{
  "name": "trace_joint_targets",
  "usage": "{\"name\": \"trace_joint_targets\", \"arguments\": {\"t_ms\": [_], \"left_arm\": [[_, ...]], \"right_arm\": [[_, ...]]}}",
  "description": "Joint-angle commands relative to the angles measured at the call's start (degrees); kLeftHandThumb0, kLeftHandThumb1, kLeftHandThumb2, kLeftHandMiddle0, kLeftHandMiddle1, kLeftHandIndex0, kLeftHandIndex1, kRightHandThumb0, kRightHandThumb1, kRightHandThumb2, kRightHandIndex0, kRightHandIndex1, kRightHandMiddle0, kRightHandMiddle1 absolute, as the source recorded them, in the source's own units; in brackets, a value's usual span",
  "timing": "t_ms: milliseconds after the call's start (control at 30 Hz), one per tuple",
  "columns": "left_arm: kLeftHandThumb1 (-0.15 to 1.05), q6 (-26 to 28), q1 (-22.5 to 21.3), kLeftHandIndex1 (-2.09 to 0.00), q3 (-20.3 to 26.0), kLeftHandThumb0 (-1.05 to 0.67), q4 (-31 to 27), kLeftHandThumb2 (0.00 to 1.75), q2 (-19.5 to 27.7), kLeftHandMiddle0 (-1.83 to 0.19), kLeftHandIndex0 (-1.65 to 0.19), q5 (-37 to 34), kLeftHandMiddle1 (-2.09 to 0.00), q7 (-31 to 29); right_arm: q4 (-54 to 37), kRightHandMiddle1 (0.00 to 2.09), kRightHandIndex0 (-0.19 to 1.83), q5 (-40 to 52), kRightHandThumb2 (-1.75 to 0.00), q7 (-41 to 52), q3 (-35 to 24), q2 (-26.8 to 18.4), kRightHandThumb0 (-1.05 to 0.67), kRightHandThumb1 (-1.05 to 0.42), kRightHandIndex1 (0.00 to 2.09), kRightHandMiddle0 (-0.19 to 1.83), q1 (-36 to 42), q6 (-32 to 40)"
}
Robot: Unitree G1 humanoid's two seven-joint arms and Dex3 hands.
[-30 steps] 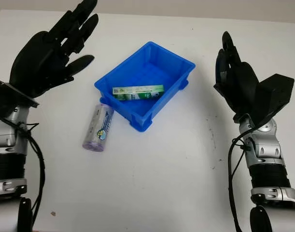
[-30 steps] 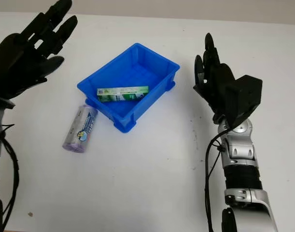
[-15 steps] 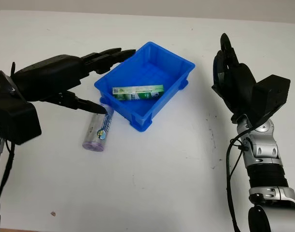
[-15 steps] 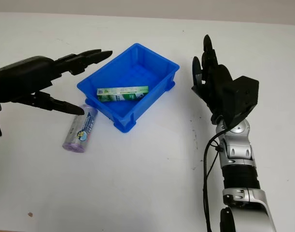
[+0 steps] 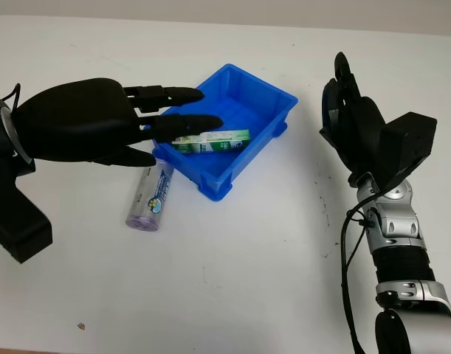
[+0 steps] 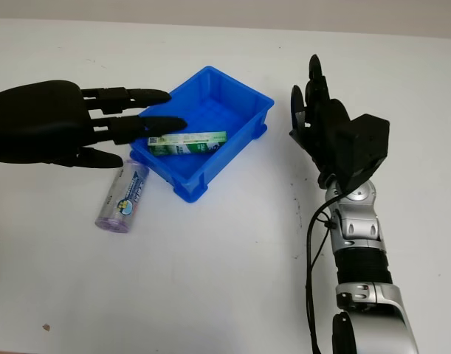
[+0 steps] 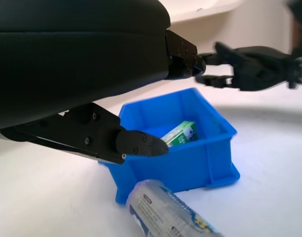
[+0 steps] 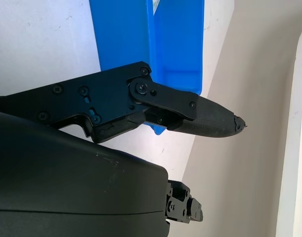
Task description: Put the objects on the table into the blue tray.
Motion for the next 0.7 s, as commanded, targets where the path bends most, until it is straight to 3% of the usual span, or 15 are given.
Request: {"name": "trace_joint_targets", "arguments": {"t_ms": [0, 133, 400, 667], "left_arm": [[1.05, -2.73, -0.83, -0.06, -0.4, -0.19, -0.19, 0.3, 1.68, -0.06, -0.08, 0.89, -0.04, 1.57], [1.05, -8.15, 0.39, -0.06, 0.18, -0.28, -2.21, 0.42, 2.62, -0.07, -0.09, 1.39, -0.05, 4.17], [1.05, -13.55, 2.05, -0.06, 2.66, -0.27, -5.98, 0.21, 8.52, -0.07, -0.09, 5.13, -0.06, 5.24], [1.05, -14.41, 3.05, -0.07, 7.54, -0.26, -6.66, 0.27, 11.82, -0.08, -0.12, 11.64, -0.06, 6.89]], "right_arm": [[0.61, 0.0, -0.19, 0.11, -0.7, -0.04, -0.19, 0.22, -0.73, -1.05, 0.0, -0.19, -0.8, -0.93], [2.1, 0.0, -0.19, 0.02, -0.69, -0.43, -0.28, 0.54, -0.72, -1.05, 0.0, -0.19, -1.4, -1.79], [5.65, 0.0, -0.19, -0.1, -0.7, 0.06, -0.09, 0.78, -0.7, -1.05, 0.0, -0.19, -2.85, -4.47], [8.29, 0.0, -0.19, 0.11, -0.69, 0.77, 0.06, 1.24, -0.73, -1.05, 0.0, -0.19, -4.35, -4.85]]}}
